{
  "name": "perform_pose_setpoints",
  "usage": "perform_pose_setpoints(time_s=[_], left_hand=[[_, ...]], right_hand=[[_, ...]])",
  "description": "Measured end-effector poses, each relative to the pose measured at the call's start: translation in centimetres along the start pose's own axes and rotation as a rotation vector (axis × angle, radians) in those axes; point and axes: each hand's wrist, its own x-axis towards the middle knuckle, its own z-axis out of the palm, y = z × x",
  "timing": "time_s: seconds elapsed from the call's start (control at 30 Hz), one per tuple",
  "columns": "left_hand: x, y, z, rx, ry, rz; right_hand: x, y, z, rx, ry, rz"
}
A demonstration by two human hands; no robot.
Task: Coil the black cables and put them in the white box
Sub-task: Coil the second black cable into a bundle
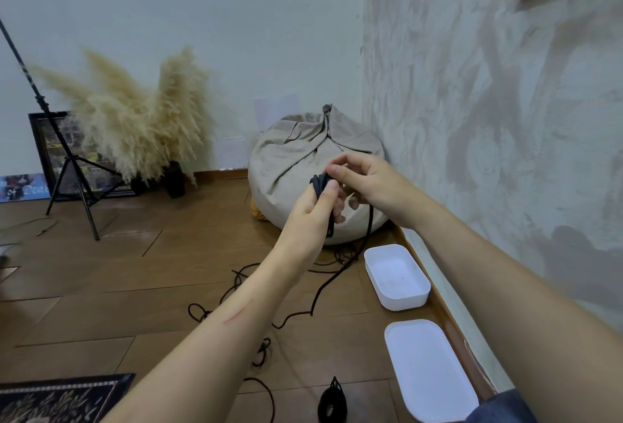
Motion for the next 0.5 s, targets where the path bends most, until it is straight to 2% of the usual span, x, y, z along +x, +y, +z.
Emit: perform_pose_setpoints(time_s=[0.17, 0.3, 0.5], left_hand=[[-0.03, -0.11, -0.61, 0.006, -0.038, 0.012], [-0.06, -0.38, -0.71, 0.033, -0.062, 0.023], [-0.04, -0.29, -0.78, 0.088, -0.092, 0.032]], right_hand=[[-0.32, -0.04, -0.19, 0.062, -0.034, 0.005], [-0.4, -0.19, -0.72, 0.01, -0.054, 0.008], [-0.2, -0.42, -0.61, -0.032, -0.001, -0.012]])
